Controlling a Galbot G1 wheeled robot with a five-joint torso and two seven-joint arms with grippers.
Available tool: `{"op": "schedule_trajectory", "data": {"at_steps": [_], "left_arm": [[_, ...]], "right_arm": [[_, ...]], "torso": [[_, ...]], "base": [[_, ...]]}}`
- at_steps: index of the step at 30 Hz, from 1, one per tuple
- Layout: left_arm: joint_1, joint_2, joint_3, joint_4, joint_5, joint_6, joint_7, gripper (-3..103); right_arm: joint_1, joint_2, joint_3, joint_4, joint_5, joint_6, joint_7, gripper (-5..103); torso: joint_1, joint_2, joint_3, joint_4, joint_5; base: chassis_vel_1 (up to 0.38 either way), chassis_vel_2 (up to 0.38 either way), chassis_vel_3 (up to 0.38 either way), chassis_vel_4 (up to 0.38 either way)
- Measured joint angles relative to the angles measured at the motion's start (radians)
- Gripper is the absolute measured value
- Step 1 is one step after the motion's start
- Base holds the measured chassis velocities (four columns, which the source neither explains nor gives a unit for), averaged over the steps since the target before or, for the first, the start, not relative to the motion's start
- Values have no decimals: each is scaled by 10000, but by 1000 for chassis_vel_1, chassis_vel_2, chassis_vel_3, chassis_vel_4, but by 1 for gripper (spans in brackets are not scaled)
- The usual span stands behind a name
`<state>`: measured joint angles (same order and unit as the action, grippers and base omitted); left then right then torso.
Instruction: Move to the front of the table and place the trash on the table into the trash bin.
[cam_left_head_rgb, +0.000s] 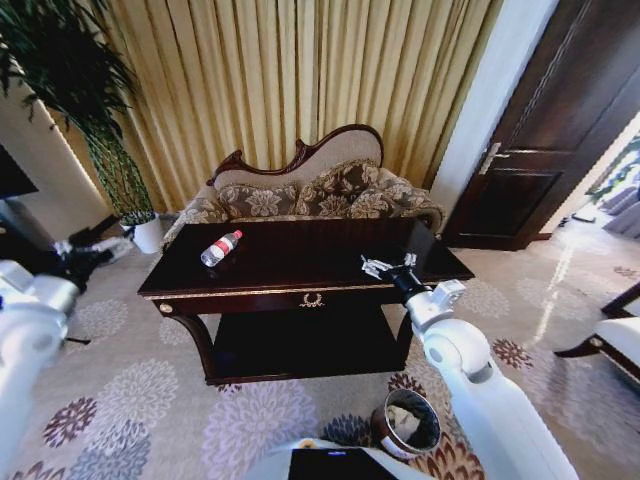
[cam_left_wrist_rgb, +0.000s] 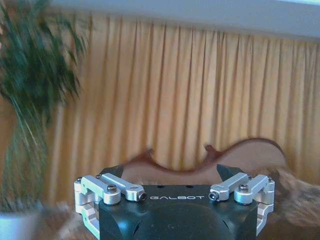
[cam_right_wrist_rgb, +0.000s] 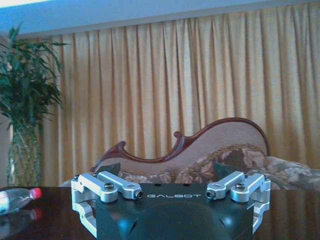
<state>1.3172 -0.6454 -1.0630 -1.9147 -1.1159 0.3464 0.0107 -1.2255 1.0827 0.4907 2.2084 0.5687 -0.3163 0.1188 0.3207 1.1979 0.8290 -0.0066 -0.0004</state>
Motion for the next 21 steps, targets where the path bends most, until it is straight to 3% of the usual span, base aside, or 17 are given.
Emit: {"op": "schedule_trajectory", "data": {"at_steps": [1, 4, 7, 8, 13, 16, 17, 18, 21], "left_arm": [[-554, 658, 355, 610, -749, 859, -161, 100], [-1238, 1406, 840, 1262, -1307, 1990, -208, 100], [-1528, 1726, 1135, 1546, -1501, 2336, -229, 100], [-1892, 1961, 1458, 1812, -1591, 2770, -284, 100], [-2910, 2304, 2406, 2441, -1708, 3150, -416, 100], [-4141, 2480, 3901, 3117, -1340, 3152, -443, 100], [-4141, 2480, 3901, 3117, -1340, 3152, -443, 100], [-4658, 2460, 4623, 3362, -1099, 3047, -439, 100], [-5848, 2067, 5897, 3611, -635, 2935, -564, 100]], "right_arm": [[-63, 18, 168, -98, -3, 45, 0, 100], [-120, 57, 357, -297, -22, 140, 0, 100], [-122, 100, 423, -413, -35, 175, 0, 100], [-123, 154, 477, -499, -49, 201, 0, 100], [-98, 252, 527, -639, -64, 236, 0, 100], [-38, 291, 546, -787, -68, 274, 0, 100], [-38, 291, 546, -787, -68, 274, 0, 100], [-6, 315, 561, -839, -69, 285, 0, 100], [41, 350, 580, -935, -73, 294, 0, 100]], "torso": [[0, 0, 0, -1, 2], [0, 1, 0, 0, 3], [0, 1, 0, 0, 4], [0, 0, 0, 2, 4], [0, 1, -1, -2, 6], [0, 1, -1, 3, 6], [0, 1, -1, 3, 6], [-1, 1, 0, 2, 3], [0, 1, 0, 0, 5]], "base": [[0, 0, 0, 0], [0, 0, 0, 0], [0, 0, 0, 0], [0, 0, 0, 0], [0, 0, 0, 0], [0, 0, 0, 0], [0, 0, 0, 0], [0, 0, 0, 0], [0, 0, 0, 0]]}}
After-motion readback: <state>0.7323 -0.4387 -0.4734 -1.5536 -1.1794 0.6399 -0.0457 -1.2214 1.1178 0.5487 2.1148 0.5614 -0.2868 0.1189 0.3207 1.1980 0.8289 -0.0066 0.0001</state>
